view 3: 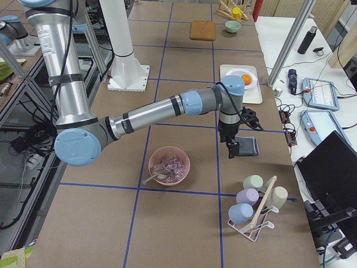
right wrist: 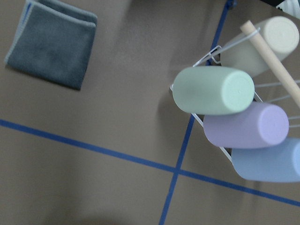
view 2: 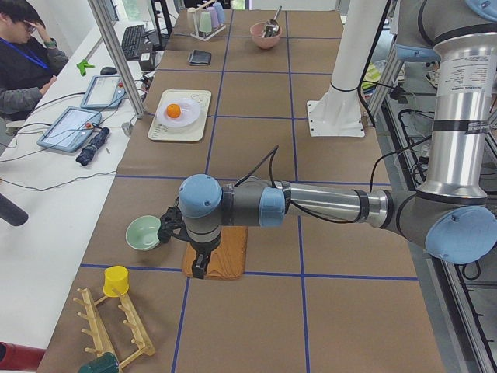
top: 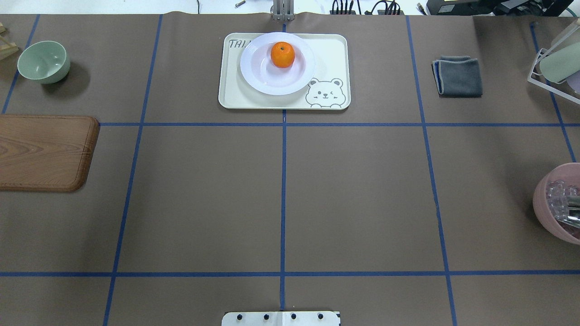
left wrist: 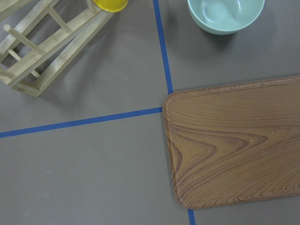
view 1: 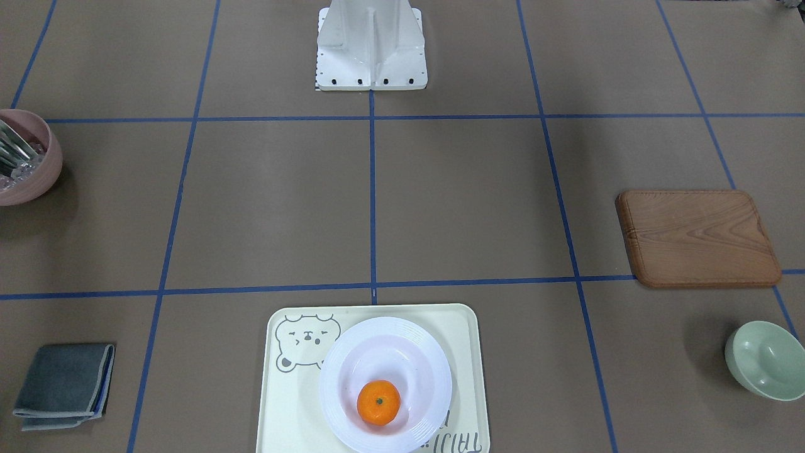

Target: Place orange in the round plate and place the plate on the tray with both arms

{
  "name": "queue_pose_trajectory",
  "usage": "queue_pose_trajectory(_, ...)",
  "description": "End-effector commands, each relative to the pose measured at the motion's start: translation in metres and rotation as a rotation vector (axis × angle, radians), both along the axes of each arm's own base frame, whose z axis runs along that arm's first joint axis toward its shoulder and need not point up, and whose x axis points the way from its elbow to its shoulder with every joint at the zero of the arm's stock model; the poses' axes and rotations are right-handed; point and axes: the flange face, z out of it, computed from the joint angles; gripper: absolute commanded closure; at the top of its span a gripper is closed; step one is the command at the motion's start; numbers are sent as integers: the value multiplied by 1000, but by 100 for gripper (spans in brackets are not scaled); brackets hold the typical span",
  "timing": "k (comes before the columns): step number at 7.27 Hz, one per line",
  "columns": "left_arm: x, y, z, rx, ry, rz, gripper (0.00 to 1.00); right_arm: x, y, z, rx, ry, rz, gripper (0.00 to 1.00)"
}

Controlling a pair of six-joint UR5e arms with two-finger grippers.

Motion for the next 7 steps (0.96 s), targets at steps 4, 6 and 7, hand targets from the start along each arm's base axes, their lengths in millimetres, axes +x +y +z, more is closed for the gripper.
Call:
queue_pose_trajectory(4, 1, 14, 15, -17, -4, 7, 1, 57, 105, 117, -139, -57, 36, 0)
queue_pose_trajectory(6, 1, 16, 15, -17, -4, 8, 1, 57, 105, 127, -156, -53, 36, 0)
queue_pose_trajectory(7, 1, 16, 15, -17, -4, 8, 1, 57, 105, 127, -158, -59, 37, 0)
